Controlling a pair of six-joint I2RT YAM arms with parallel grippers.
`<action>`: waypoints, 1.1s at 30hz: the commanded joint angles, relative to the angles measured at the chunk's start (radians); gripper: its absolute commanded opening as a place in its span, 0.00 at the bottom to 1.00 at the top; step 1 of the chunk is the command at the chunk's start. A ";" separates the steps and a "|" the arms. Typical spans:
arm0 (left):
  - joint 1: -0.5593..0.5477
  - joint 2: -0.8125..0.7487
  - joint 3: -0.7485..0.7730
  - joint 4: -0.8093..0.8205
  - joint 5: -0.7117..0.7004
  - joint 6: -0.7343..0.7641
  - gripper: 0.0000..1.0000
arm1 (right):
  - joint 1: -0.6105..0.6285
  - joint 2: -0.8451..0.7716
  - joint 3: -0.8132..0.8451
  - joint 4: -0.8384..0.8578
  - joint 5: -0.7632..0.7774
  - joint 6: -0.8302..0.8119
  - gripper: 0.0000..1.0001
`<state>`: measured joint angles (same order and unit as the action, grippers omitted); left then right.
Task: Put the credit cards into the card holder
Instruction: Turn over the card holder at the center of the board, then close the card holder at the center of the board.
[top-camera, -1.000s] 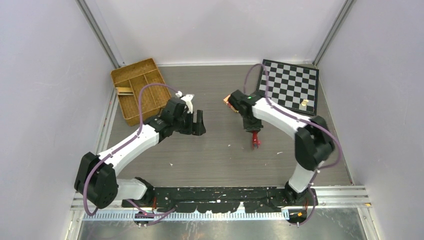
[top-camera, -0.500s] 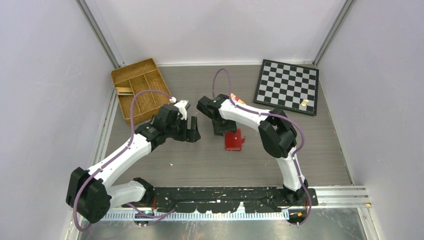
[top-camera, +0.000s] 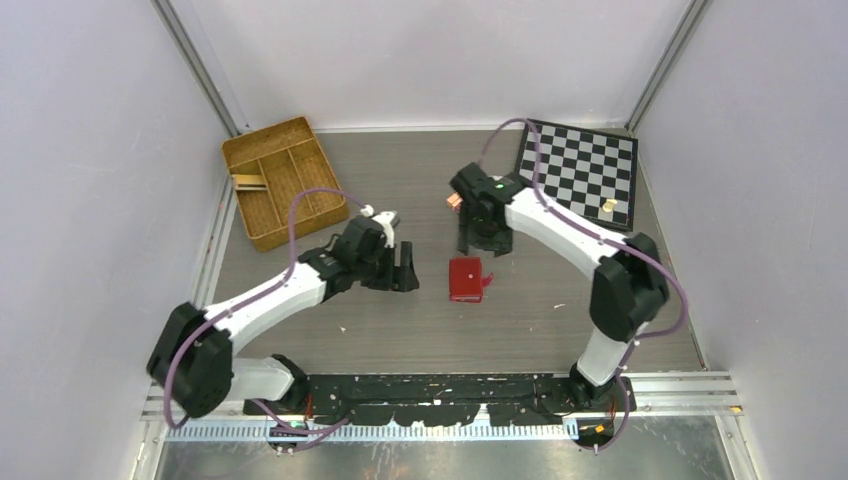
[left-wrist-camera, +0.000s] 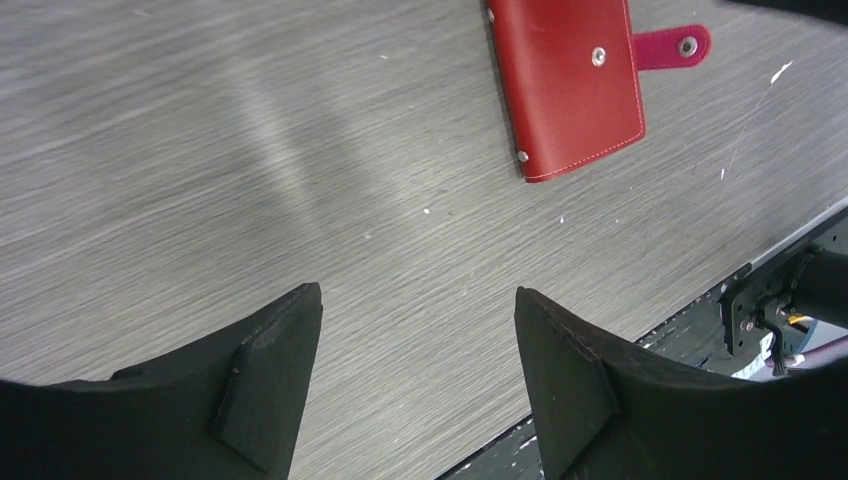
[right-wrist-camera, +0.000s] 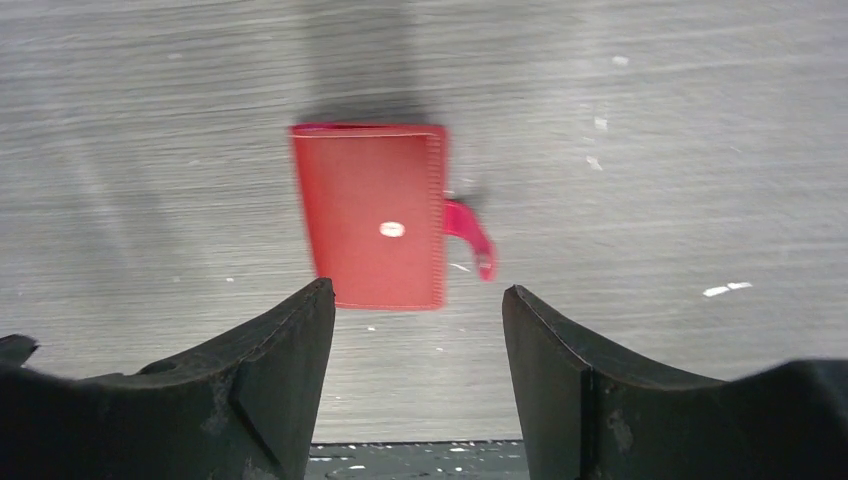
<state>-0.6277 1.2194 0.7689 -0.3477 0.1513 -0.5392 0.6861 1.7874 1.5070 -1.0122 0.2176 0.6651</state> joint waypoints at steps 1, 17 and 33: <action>-0.070 0.141 0.084 0.149 -0.003 -0.071 0.72 | -0.089 -0.136 -0.146 0.050 -0.074 -0.034 0.67; -0.118 0.529 0.310 0.196 0.016 -0.074 0.62 | -0.242 -0.253 -0.441 0.282 -0.321 -0.005 0.46; -0.145 0.634 0.375 0.165 -0.010 -0.042 0.57 | -0.251 -0.218 -0.470 0.330 -0.341 -0.006 0.24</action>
<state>-0.7616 1.8324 1.1080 -0.1917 0.1574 -0.6025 0.4408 1.5711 1.0431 -0.7139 -0.1066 0.6571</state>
